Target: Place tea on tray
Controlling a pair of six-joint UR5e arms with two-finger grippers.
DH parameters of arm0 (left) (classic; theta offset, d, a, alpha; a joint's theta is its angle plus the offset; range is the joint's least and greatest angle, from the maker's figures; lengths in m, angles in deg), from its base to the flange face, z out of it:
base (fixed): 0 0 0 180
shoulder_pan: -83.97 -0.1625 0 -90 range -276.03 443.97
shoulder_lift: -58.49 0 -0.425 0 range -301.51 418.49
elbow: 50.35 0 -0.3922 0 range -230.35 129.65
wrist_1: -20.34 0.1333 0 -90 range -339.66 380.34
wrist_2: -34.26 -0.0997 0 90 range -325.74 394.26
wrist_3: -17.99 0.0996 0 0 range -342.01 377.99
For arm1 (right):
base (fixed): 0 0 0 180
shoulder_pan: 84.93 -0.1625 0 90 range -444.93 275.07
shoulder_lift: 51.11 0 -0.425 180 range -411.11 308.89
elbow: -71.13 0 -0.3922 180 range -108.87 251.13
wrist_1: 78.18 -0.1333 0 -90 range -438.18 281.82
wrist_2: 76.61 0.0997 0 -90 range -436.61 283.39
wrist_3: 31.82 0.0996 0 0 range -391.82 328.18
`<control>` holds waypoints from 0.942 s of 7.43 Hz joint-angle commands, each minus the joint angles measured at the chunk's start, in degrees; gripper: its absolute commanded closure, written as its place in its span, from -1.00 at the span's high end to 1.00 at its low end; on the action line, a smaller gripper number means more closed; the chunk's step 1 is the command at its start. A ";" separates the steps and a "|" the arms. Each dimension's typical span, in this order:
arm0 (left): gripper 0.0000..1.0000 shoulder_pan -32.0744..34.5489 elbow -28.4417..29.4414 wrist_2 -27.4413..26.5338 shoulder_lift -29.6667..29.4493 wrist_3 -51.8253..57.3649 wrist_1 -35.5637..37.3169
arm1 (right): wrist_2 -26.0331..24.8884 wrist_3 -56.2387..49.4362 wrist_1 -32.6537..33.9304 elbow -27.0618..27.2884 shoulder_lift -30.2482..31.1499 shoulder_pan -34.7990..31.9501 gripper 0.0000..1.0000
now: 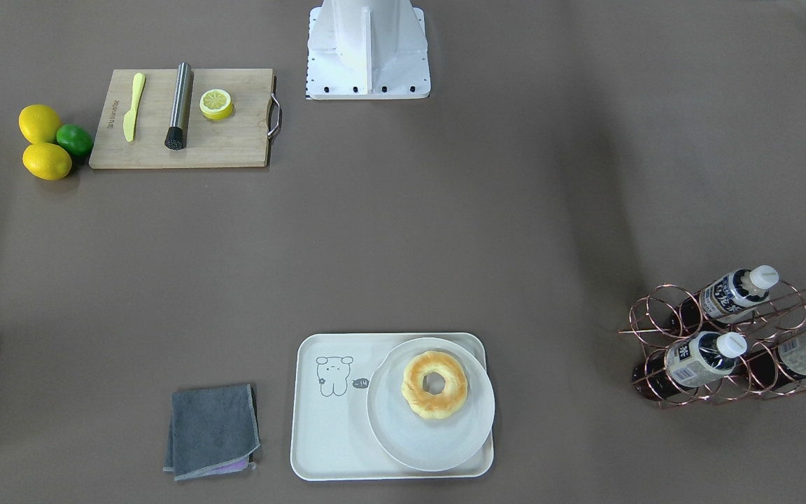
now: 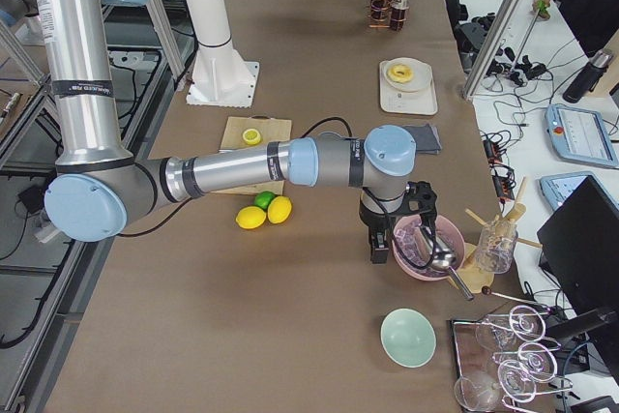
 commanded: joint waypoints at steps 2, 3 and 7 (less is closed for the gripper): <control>0.96 -5.87 -11.74 -7.36 -0.08 -5.82 7.61 | 0.12 0.01 0.00 -0.13 0.08 0.00 1.00; 0.96 -6.84 -14.56 -7.64 -0.08 -8.37 7.53 | 0.21 0.01 0.00 -0.31 0.08 0.00 1.00; 0.96 -11.48 -19.32 -7.64 -0.60 -17.31 7.01 | 0.12 0.01 0.44 -0.49 0.17 0.96 1.00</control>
